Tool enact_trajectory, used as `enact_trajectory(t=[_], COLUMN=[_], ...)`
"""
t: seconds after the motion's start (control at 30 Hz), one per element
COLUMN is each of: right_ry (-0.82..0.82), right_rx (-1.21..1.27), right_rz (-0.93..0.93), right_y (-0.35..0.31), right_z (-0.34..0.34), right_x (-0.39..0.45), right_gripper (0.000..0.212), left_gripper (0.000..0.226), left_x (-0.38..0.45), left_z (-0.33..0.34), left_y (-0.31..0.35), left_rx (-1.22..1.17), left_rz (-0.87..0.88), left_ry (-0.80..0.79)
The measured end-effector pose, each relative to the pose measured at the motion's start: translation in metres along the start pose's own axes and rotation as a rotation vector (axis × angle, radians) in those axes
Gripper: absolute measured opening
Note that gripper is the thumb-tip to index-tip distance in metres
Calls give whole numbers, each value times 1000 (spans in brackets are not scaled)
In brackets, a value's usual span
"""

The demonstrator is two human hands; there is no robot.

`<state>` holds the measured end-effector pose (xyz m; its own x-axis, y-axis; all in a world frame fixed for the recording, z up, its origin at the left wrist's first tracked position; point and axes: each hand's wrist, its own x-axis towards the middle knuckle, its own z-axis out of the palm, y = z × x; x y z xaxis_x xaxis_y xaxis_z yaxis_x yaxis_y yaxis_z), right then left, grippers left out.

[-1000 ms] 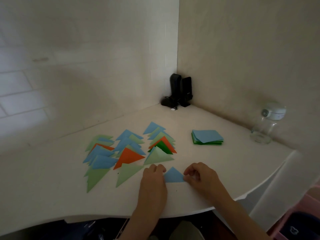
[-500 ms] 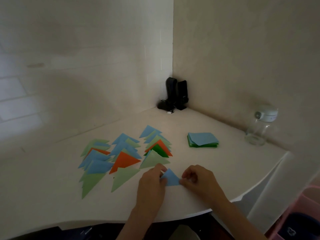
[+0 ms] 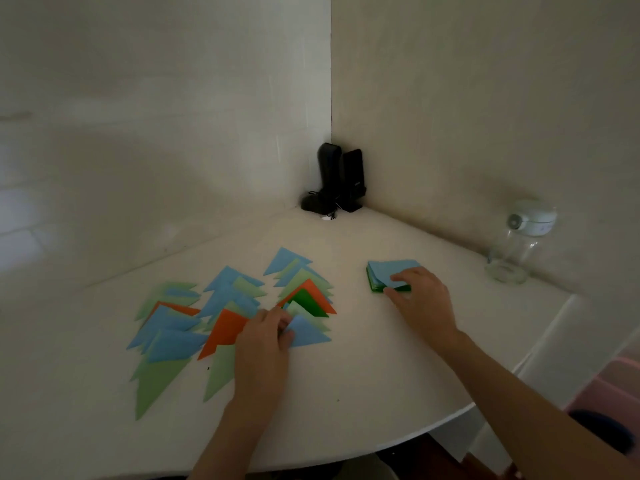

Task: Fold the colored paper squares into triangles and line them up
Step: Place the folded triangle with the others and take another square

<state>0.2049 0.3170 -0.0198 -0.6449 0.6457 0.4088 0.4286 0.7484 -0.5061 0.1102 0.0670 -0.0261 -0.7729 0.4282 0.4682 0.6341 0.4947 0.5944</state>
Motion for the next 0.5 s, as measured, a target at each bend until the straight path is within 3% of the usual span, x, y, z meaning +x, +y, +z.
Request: enact_trajectory(t=[0.27, 0.5], right_ry=[-21, 35], right_rx=[-113, -92], right_rz=[14, 27], right_y=[-2, -5], right_z=[7, 6], right_x=[6, 6], right_gripper=[22, 16], left_gripper=[29, 29], left_x=[-6, -24], left_z=[2, 4], left_y=[3, 18], left_rx=[11, 11], left_rz=[92, 189], left_ry=[104, 54])
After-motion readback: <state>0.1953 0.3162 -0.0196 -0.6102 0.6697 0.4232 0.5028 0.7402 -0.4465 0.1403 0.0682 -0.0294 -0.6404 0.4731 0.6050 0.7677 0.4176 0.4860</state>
